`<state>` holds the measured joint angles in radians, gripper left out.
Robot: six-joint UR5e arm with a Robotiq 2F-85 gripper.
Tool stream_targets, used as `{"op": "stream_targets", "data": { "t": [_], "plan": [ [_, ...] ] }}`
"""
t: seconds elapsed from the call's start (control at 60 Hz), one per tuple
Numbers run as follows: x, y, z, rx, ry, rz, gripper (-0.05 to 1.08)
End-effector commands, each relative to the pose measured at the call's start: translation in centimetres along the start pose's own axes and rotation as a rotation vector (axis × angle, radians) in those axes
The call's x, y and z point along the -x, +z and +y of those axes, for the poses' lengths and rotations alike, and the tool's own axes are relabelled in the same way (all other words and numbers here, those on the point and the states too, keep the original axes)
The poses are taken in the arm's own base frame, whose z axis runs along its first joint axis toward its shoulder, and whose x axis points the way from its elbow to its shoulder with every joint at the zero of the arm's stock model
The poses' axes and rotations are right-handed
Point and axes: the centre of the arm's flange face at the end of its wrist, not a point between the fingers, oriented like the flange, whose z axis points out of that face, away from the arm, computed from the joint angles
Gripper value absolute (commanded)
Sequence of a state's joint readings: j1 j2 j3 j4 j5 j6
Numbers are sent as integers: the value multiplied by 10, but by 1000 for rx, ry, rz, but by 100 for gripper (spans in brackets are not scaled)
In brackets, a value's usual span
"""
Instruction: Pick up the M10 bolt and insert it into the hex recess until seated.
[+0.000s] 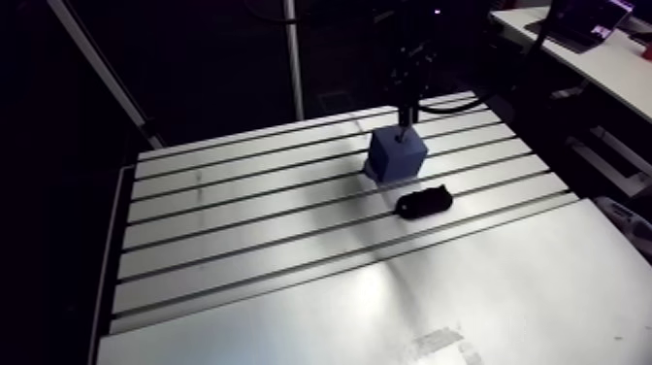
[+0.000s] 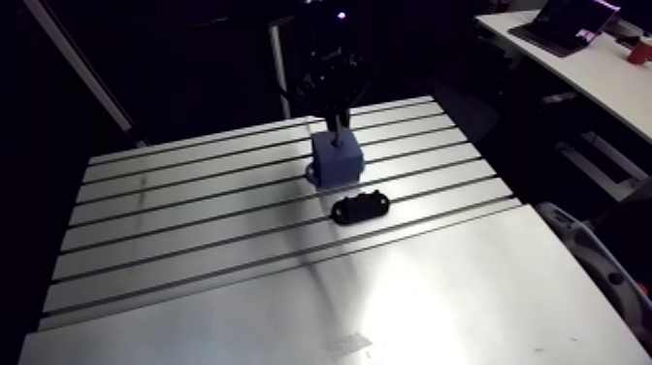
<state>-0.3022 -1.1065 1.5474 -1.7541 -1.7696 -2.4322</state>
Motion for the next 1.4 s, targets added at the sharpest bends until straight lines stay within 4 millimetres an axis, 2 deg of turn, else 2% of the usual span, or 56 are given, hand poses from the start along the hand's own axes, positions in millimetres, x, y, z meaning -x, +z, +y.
{"op": "stream_targets", "data": {
  "t": [0.017, 1.4],
  "plan": [
    [-1, 0, 0, 1, -1, 0, 107],
    [-2, 3, 0, -4, -3, -4, 107]
  ]
}}
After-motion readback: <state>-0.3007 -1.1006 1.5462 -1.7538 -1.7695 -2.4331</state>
